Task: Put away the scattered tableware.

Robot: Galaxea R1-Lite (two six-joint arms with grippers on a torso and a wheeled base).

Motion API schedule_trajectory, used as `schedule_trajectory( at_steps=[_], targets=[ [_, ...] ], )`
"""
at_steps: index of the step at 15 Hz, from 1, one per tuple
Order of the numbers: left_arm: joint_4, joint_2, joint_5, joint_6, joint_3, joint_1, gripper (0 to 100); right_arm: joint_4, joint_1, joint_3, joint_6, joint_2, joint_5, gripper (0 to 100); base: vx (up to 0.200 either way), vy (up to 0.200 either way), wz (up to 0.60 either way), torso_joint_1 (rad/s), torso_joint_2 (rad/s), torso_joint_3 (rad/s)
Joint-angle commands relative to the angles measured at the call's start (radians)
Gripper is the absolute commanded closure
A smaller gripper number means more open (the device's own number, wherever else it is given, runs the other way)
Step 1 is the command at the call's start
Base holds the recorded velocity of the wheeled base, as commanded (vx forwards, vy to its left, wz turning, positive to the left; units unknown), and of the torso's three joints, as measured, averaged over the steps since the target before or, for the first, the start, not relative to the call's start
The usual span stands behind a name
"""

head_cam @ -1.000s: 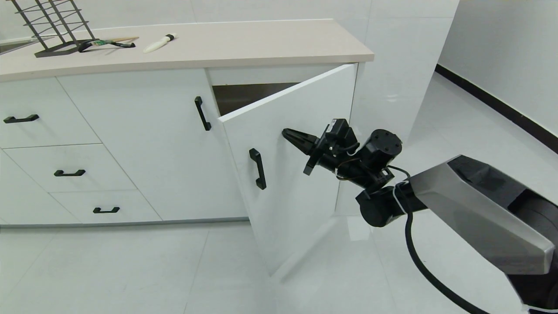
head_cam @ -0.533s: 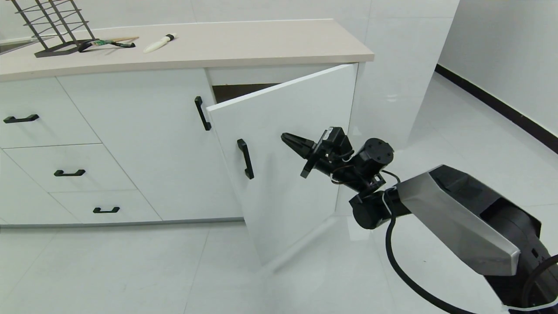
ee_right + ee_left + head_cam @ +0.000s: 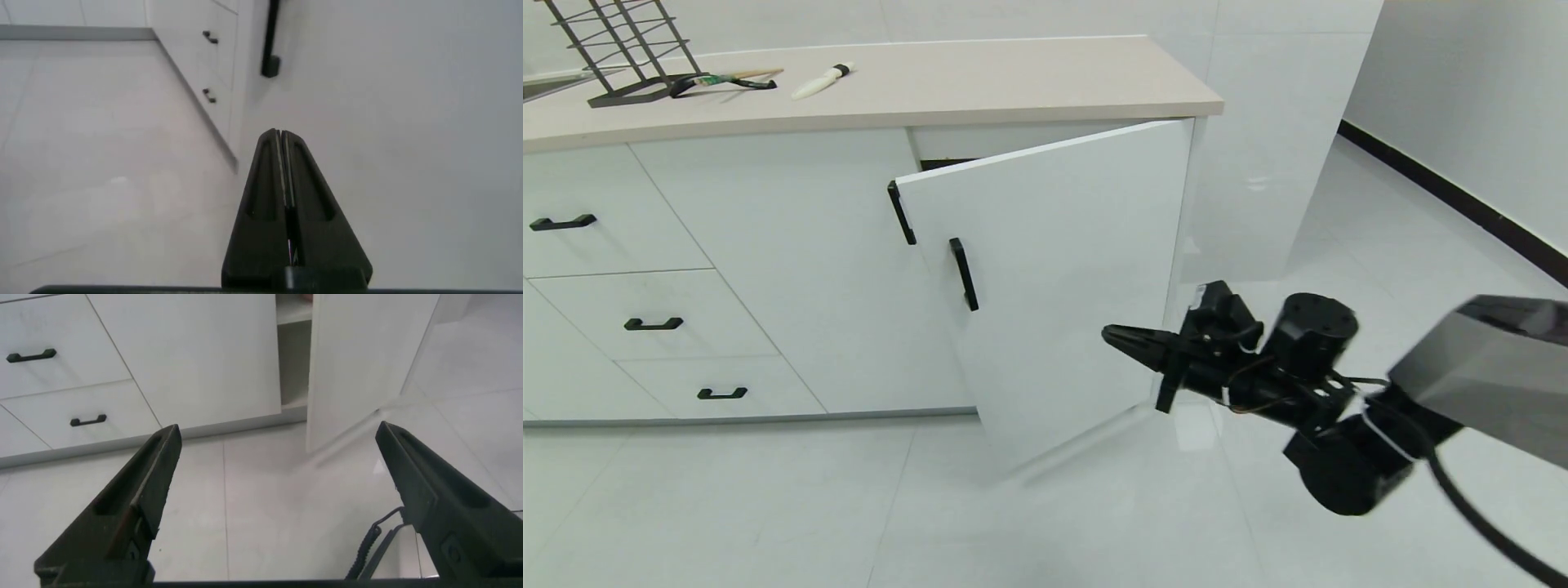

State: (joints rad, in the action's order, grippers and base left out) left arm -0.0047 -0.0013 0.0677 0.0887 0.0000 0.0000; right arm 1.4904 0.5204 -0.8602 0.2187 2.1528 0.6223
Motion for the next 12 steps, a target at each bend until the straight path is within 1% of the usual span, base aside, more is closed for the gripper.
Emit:
schedule_trajectory(
  at_steps=[1,2,3,4,5,7,8,10,11,12],
  targets=[
    [0.000,0.001,-0.002,0.000,0.000,0.000,0,0.001,-0.008,0.437,0.004,-0.436,-0.001,100,0.000,0.000,0.00,0.000,0.00,0.000],
    [0.000,0.001,-0.002,0.000,0.000,0.000,0,0.001,-0.020,0.501,0.002,-0.502,-0.001,100,0.000,0.000,0.00,0.000,0.00,0.000],
    [-0.001,0.001,-0.002,0.000,0.000,0.000,0,-0.001,-0.054,0.567,0.004,-0.577,-0.001,100,0.000,0.000,0.00,0.000,0.00,0.000],
    [0.000,0.001,-0.002,0.000,0.000,0.000,0,-0.004,-0.122,0.656,0.004,-0.692,-0.001,100,0.000,0.000,0.00,0.000,0.00,0.000],
    [0.000,0.001,-0.002,0.000,0.000,0.000,0,-0.006,-0.226,0.750,0.011,-0.800,-0.001,100,0.000,0.000,0.00,0.000,0.00,0.000],
    [0.000,0.001,-0.002,0.000,0.000,0.000,0,-0.027,-0.346,0.860,0.019,-0.987,0.005,100,0.000,0.000,0.00,0.000,0.00,0.000],
    [0.000,0.001,-0.002,0.000,0.000,0.000,0,-0.058,-0.385,0.860,0.019,-1.076,0.004,100,0.000,0.000,0.00,0.000,0.00,0.000],
    [0.000,0.001,-0.003,0.000,0.000,0.000,0,-0.124,-0.500,0.860,0.022,-1.249,0.005,100,0.000,0.000,0.00,0.000,0.00,0.000],
    [0.000,0.001,-0.003,0.000,0.000,0.000,0,-0.202,-0.513,0.860,0.021,-1.352,0.005,100,0.000,0.000,0.00,0.000,0.00,0.000],
    [0.000,0.001,-0.003,0.000,0.000,0.000,0,-0.361,-0.513,0.860,0.021,-1.481,0.005,100,0.000,0.000,0.00,0.000,0.00,0.000]
  ],
)
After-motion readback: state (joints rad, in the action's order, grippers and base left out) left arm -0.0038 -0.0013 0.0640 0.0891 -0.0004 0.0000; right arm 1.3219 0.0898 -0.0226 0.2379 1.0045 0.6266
